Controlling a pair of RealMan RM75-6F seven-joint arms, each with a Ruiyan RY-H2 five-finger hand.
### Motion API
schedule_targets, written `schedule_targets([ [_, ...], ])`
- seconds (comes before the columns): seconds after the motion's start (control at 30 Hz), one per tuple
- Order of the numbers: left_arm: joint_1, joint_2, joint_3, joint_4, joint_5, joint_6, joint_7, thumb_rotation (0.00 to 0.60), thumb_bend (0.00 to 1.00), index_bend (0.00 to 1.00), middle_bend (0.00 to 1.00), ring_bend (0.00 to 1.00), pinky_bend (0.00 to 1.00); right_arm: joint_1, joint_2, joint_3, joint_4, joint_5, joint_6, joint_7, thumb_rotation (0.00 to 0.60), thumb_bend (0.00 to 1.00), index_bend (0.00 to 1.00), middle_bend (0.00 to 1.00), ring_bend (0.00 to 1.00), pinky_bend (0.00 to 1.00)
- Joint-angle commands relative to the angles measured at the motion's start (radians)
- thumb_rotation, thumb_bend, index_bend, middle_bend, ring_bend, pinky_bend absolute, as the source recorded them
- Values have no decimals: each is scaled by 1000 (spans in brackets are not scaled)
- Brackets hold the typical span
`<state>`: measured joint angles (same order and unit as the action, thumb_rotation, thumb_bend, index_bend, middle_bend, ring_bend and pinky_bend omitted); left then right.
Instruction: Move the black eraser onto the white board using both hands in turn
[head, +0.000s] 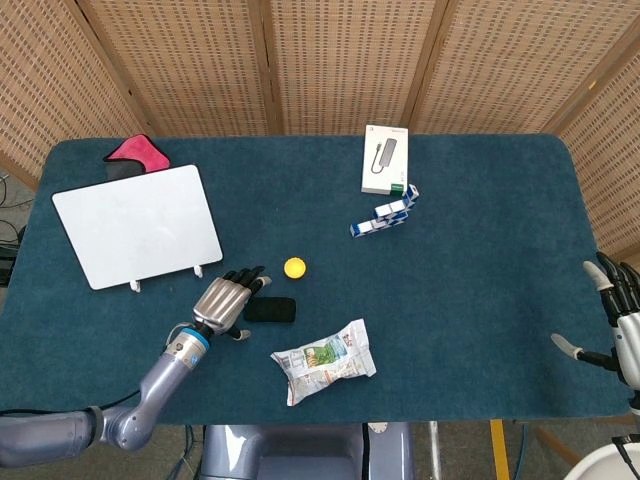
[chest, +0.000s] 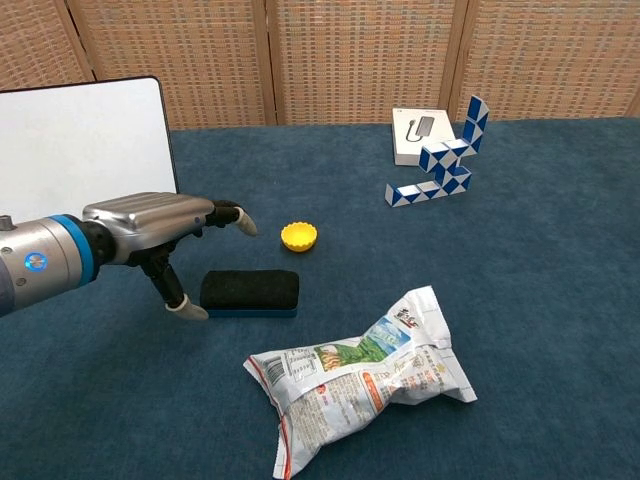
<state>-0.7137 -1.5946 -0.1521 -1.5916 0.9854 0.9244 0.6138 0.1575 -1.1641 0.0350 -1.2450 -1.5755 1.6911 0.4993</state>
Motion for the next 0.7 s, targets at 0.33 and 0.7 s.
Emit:
schedule_targets([
  [0.33, -38, -96, 13, 78, -53, 52, 64, 600, 1, 291, 196, 235, 300, -9, -4, 18, 18, -1, -12, 19, 600, 0, 0, 0, 0, 0],
  [0.7, -54, -167, 23, 175, -31, 52, 23, 600, 210, 408, 321, 397, 416, -15, -6, 28, 31, -5, -28, 38, 600, 0, 0, 0, 0, 0],
])
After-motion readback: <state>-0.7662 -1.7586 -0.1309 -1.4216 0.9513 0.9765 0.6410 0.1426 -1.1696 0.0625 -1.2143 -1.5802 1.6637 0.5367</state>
